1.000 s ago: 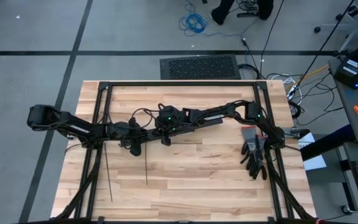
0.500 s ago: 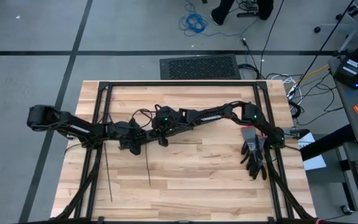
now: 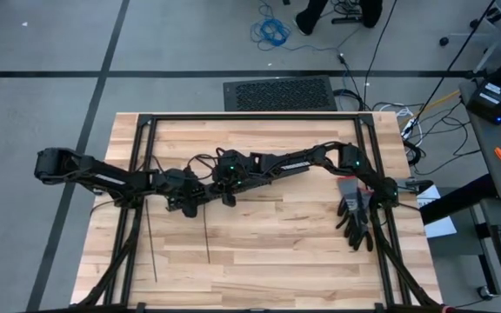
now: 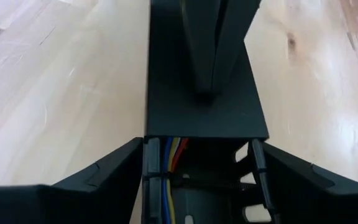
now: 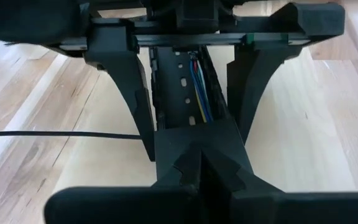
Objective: Ziptie cables
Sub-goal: Close the black cable duct with the cable duct cover
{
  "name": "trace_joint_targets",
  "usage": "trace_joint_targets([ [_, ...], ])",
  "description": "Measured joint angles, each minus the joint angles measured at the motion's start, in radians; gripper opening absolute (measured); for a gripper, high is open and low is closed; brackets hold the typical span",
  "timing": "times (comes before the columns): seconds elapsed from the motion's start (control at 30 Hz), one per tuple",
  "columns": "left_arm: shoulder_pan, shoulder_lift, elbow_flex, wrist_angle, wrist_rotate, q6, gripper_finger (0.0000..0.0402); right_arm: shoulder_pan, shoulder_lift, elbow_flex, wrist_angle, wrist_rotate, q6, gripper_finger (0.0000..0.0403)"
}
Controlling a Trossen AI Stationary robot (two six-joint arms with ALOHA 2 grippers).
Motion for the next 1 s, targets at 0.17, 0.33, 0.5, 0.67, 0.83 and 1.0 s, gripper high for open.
trace_joint_targets([
  [0.17,-0.001,-0.091,0.044,-0.175,-0.003,0.011,0.0283,-0.001,0.000,0.000,-0.001,0.001,0.000,0.0000],
  [0.33,-0.002,-0.217,0.066,-0.359,-0.041,0.001,0.0283,-0.001,0.000,0.000,-0.002,0.002,0.000,0.0000],
  [0.5,-0.021,-0.260,0.041,-0.383,-0.078,-0.034,0.0283,-0.002,0.000,0.000,-0.002,0.006,0.000,0.0000],
  [0.67,-0.046,-0.252,-0.007,-0.311,-0.115,-0.032,0.0283,-0.002,0.000,0.000,-0.002,0.007,0.000,0.0000],
  [0.83,-0.063,-0.249,-0.024,-0.223,-0.144,0.021,0.0276,-0.002,0.000,0.000,-0.002,0.007,0.000,0.0000],
  [1.0,-0.065,-0.249,-0.058,-0.136,-0.151,0.025,0.0256,-0.002,0.000,0.000,-0.002,0.007,0.001,0.0000],
])
